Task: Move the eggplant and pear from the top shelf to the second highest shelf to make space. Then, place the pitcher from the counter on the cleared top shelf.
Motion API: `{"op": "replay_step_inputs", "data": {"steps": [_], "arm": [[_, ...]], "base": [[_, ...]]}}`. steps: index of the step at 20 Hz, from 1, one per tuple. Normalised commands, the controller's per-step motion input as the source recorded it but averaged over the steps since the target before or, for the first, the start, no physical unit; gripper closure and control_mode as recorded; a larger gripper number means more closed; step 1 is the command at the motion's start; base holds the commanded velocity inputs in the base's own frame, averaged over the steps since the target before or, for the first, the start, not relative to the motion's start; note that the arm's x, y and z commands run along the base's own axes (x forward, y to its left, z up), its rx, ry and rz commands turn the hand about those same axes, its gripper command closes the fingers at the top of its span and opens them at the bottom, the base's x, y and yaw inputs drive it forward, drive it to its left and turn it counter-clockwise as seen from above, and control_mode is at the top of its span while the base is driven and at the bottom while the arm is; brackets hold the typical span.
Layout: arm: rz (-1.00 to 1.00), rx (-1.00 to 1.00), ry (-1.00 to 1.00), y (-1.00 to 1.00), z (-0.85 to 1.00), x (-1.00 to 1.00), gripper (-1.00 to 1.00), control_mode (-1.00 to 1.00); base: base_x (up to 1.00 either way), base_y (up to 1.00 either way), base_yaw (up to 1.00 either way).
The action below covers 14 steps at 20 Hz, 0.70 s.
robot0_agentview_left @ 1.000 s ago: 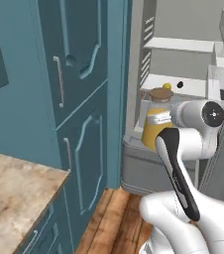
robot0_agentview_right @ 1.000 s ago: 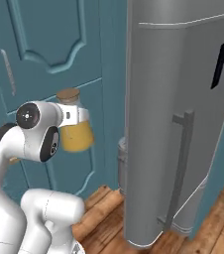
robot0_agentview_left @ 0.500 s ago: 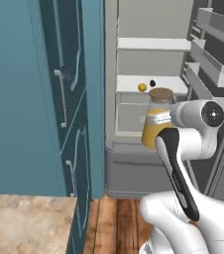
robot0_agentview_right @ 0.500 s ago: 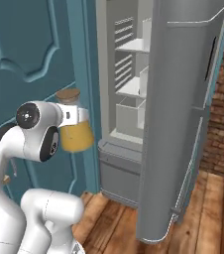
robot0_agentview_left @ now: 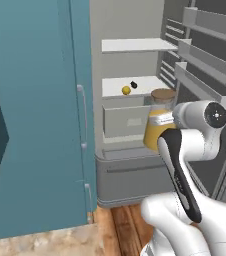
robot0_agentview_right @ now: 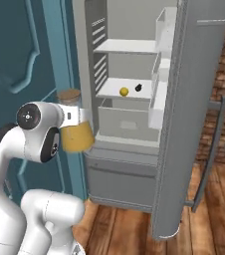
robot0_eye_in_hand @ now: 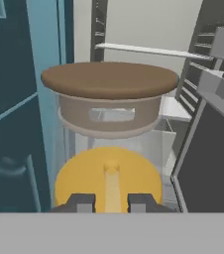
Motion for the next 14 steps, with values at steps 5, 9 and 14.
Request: {"op": "replay_step_inputs", "data": {"steps": [5,9,14], "arm": [[0.00,0.00,0.00,0.00,0.00,0.00,1.00,1.00],[0.00,0.00,0.00,0.00,0.00,0.00,1.00,1.00],[0.00,0.00,0.00,0.00,0.00,0.00,1.00,1.00]], "base": [[0.60,0.40,-0.30],[0.71,0.16,-0.18],[0.74,0.00,-0.09]]}}
